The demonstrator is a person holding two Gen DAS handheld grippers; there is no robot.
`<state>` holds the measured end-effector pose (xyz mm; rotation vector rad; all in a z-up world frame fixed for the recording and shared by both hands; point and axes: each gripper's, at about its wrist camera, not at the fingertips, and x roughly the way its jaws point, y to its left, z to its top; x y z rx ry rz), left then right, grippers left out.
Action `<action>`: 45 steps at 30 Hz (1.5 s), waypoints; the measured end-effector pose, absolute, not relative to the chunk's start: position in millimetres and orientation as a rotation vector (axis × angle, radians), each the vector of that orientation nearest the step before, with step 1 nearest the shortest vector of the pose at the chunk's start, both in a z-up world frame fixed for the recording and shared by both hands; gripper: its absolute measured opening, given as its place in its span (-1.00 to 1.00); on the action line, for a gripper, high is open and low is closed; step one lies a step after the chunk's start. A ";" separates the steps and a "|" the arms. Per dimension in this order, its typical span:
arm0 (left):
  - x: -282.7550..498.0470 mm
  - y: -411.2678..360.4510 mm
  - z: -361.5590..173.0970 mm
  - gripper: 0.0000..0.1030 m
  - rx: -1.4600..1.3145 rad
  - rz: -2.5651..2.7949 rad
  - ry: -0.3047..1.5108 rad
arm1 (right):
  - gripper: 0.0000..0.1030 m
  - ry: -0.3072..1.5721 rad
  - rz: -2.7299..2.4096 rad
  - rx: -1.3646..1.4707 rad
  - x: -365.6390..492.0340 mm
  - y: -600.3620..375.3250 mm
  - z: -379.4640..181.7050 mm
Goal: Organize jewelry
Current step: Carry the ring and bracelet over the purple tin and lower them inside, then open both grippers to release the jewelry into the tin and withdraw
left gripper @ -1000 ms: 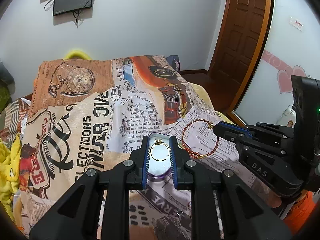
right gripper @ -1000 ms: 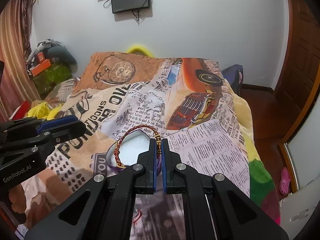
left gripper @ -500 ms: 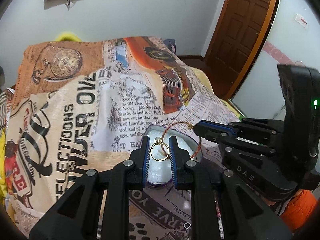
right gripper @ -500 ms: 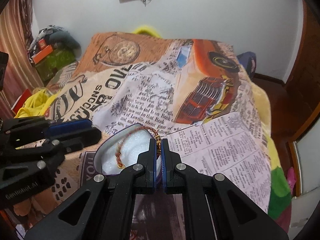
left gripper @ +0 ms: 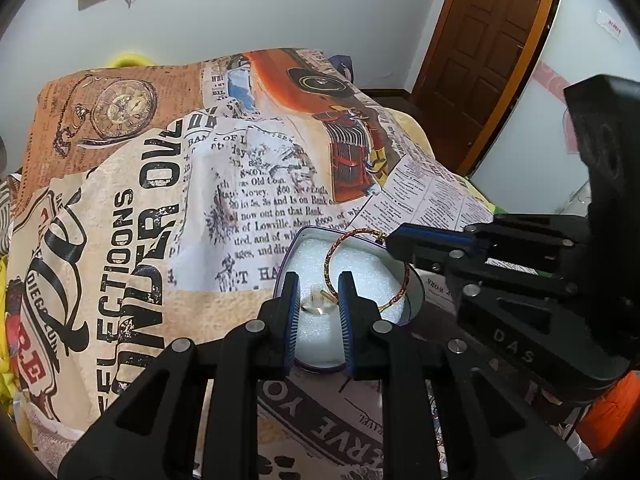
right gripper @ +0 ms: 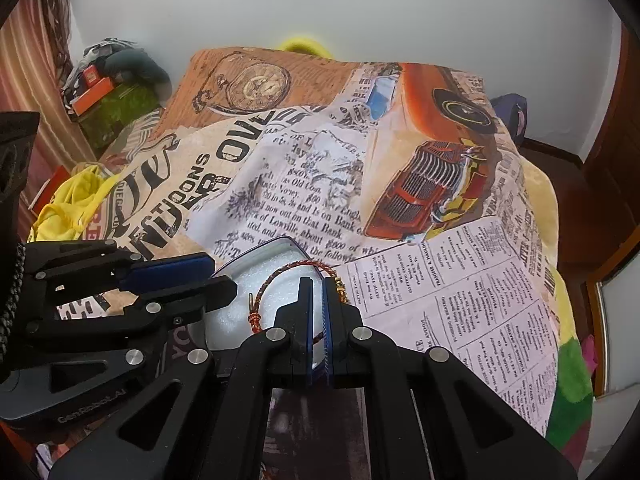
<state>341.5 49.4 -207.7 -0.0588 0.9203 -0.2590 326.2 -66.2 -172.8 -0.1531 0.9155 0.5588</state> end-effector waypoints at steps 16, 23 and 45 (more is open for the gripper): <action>302.6 45.3 -166.1 -0.58 -0.003 -0.211 0.860 | -0.32 0.827 0.539 -0.150 285.8 -83.6 -125.6; 272.3 49.2 -143.4 -0.34 0.005 -0.179 0.827 | -0.32 0.783 0.529 -0.140 258.9 -93.0 -101.9; 198.1 36.1 -166.9 -0.34 0.028 -0.181 0.937 | -0.31 0.787 0.483 -0.159 199.4 -110.9 -104.0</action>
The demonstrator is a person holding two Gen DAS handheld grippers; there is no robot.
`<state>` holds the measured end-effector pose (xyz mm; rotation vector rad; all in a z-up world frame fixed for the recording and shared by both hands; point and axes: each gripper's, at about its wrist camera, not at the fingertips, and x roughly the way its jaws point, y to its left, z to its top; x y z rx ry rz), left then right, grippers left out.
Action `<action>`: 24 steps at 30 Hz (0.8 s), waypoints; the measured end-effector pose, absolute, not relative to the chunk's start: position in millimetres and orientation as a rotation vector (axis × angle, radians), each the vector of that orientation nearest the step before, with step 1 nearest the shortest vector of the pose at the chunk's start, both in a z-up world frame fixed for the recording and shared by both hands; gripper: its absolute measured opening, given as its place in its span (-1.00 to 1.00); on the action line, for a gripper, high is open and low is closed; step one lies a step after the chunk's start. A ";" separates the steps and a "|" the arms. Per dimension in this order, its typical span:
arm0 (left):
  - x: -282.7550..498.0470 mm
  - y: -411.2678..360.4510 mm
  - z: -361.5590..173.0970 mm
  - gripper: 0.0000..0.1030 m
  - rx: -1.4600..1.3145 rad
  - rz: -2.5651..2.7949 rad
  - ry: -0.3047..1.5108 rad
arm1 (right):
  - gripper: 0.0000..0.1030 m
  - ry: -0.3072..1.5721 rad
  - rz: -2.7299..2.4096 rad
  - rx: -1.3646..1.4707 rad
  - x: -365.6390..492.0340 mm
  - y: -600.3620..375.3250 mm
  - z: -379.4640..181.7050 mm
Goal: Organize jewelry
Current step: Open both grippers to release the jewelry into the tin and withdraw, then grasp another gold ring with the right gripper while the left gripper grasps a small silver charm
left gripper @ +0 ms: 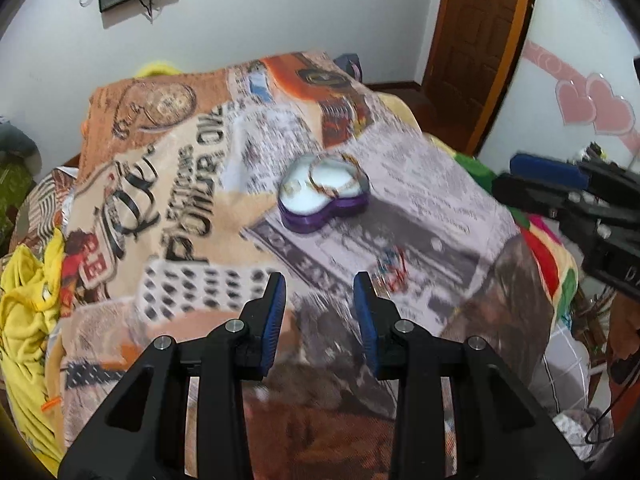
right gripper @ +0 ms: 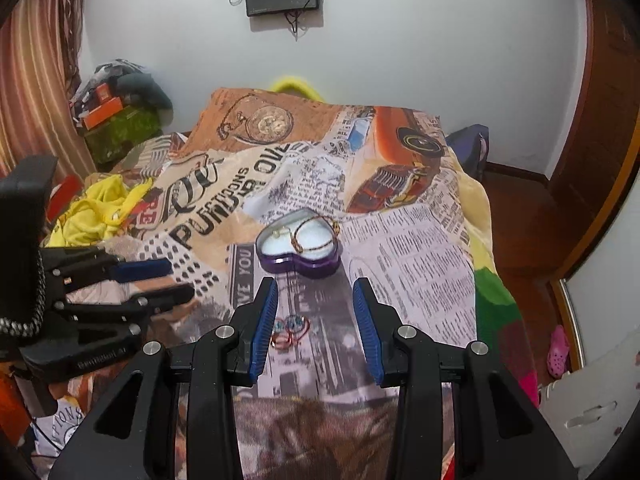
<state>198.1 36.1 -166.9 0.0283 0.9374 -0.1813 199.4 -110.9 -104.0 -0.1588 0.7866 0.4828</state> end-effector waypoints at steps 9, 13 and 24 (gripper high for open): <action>181.8 16.4 -208.2 -0.34 0.030 -0.246 1.040 | -0.31 0.827 0.474 -0.176 185.9 -115.1 -122.6; 177.6 9.8 -215.7 -0.34 0.060 -0.261 1.043 | -0.31 0.847 0.477 -0.173 183.9 -116.7 -130.2; 175.2 16.7 -221.6 -0.83 0.026 -0.266 1.019 | -0.31 0.911 0.510 -0.184 178.2 -109.1 -153.0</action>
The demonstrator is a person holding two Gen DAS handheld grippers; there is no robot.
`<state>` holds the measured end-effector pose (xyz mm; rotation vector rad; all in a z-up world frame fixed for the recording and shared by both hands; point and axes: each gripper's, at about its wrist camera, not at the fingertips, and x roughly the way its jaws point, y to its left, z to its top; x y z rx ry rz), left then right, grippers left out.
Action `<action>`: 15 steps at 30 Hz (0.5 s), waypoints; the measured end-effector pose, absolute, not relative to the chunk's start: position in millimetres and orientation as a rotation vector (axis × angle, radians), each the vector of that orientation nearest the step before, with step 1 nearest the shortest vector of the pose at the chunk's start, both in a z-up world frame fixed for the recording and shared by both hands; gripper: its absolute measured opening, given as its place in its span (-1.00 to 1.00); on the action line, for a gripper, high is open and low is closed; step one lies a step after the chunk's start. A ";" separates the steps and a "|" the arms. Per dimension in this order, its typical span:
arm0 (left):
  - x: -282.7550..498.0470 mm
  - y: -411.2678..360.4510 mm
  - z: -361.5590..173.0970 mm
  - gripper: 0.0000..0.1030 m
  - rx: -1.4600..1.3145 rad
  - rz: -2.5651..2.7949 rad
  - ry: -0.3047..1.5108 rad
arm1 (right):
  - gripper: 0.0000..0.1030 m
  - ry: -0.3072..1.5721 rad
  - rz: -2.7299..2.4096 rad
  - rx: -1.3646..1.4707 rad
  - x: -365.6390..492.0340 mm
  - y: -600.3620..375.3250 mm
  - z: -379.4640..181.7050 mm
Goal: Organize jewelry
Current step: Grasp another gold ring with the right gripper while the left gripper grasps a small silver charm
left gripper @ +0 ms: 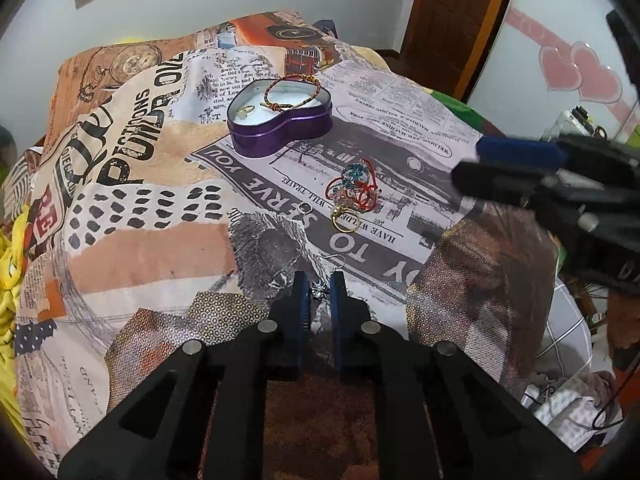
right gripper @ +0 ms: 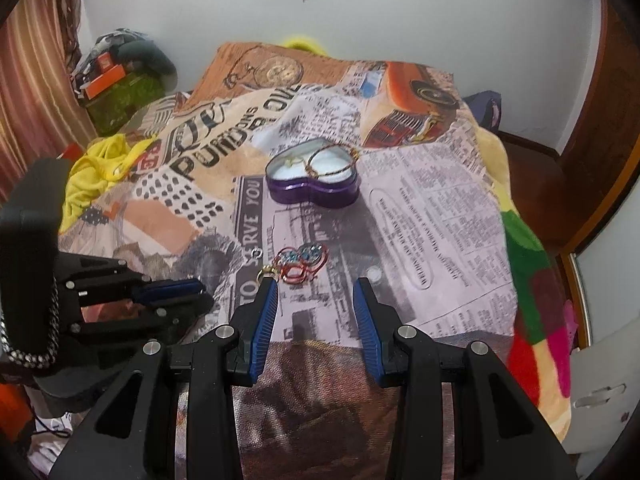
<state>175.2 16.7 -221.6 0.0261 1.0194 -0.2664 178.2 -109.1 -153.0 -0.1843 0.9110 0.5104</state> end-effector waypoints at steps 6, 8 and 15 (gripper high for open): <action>177.5 26.5 -214.5 -0.83 -0.003 -0.237 0.986 | -0.31 0.964 0.548 -0.184 179.7 -97.5 -169.2; 177.9 33.1 -209.0 -0.83 -0.018 -0.226 0.965 | -0.31 0.979 0.562 -0.182 180.9 -93.1 -173.8; 178.9 54.4 -192.1 -0.83 -0.054 -0.206 0.909 | -0.31 1.037 0.621 -0.190 185.0 -70.6 -191.2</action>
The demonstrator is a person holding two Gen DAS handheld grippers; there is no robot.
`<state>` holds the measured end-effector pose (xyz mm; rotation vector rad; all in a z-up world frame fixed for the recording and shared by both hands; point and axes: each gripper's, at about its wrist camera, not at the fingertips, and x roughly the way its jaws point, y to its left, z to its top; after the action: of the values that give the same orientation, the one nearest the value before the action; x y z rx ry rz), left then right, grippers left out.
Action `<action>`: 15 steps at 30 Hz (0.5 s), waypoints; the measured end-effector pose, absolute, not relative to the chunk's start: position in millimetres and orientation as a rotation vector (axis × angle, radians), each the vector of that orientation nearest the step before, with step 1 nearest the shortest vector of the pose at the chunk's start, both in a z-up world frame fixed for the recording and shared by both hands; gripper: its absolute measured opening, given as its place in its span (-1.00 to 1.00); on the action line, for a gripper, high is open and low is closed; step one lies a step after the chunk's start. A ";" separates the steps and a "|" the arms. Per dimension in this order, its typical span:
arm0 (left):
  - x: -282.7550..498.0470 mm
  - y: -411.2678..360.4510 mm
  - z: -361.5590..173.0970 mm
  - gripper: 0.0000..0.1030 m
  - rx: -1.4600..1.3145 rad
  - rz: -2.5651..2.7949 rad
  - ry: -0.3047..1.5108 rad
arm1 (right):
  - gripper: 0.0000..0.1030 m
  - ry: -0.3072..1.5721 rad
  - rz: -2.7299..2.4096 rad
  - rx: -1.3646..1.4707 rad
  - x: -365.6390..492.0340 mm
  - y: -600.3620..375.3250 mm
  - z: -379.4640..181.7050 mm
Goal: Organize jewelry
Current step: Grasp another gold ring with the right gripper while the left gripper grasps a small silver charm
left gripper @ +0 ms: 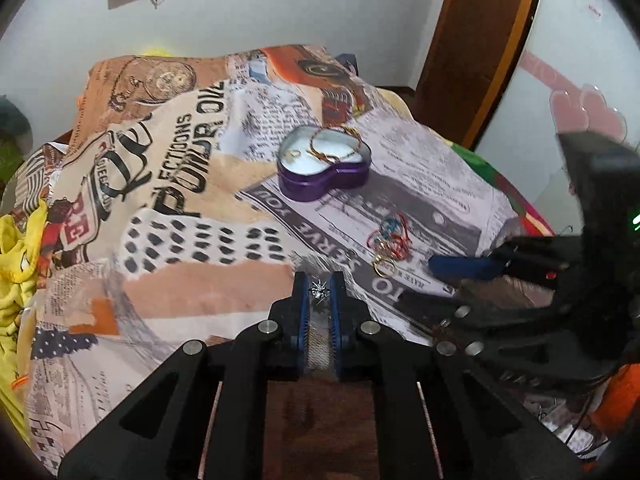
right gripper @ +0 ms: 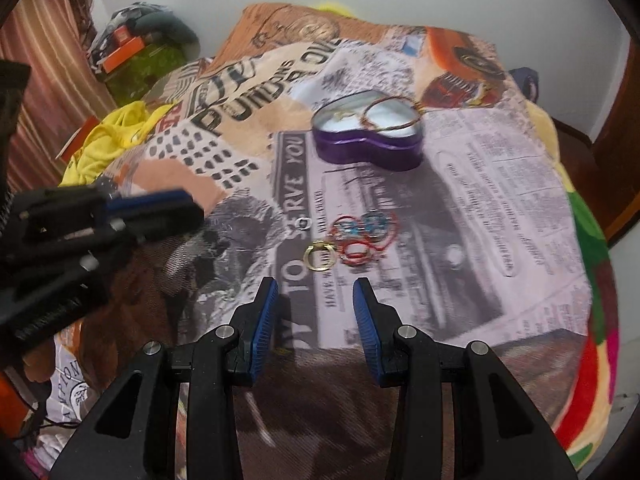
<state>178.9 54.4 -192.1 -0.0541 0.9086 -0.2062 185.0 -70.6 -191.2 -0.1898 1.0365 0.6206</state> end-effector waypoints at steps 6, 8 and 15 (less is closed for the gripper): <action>180.3 64.0 -188.1 -0.83 -0.079 -0.206 0.885 | -0.31 1.044 0.609 -0.193 191.4 -60.3 -201.0; 181.7 66.1 -188.7 -0.83 -0.089 -0.207 0.883 | -0.31 1.039 0.600 -0.196 194.1 -58.5 -202.6; 184.6 69.7 -189.3 -0.83 -0.113 -0.213 0.875 | -0.61 1.017 0.575 -0.210 201.1 -54.9 -207.0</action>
<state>184.6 69.7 -189.3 -0.1128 0.8752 -0.2131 201.1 -54.9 -207.0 -0.2101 1.0172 0.5755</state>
